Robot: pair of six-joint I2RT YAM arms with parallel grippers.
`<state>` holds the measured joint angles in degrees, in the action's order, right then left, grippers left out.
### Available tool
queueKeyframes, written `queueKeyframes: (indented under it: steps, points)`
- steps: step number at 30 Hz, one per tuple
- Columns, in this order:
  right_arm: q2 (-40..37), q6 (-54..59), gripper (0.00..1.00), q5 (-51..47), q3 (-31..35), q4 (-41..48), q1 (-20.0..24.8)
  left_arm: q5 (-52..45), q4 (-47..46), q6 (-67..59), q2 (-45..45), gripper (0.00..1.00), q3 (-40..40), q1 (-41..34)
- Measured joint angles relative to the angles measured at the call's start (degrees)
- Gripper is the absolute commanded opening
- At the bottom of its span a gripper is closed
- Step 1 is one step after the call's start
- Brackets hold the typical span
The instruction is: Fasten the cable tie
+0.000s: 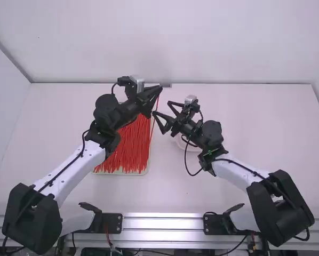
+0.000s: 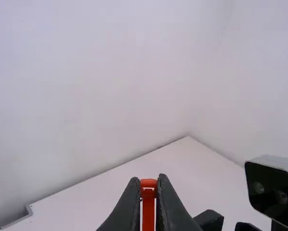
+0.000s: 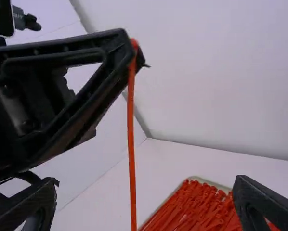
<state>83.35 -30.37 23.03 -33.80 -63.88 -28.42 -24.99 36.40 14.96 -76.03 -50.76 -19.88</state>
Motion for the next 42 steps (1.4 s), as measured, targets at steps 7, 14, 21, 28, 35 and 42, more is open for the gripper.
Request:
queueKeyframes:
  steps: [7,14,21,28,35,42]
  points:
    - [0.0,1.0,0.95,-4.9,0.0,0.0,-2.5,-3.7,1.3,0.5,0.0,0.02,0.0,0.0]
    - [0.0,1.6,0.73,-6.5,0.0,0.0,-2.6,-5.4,1.7,1.8,0.0,0.02,0.0,-1.2]
    - [0.0,2.0,0.19,-6.6,0.0,0.0,-2.6,-5.5,2.1,1.9,0.0,0.02,0.0,-2.3]
    - [0.0,1.7,0.00,-6.2,0.0,0.0,-2.4,-5.1,1.8,2.0,0.0,0.02,0.0,-2.3]
    - [0.0,0.9,0.00,-4.4,0.0,0.4,-0.2,-4.4,1.4,1.9,0.0,0.20,0.0,-2.3]
    - [0.0,0.9,0.00,1.6,0.0,0.5,4.6,-3.2,0.2,1.9,0.0,0.38,0.0,-0.8]
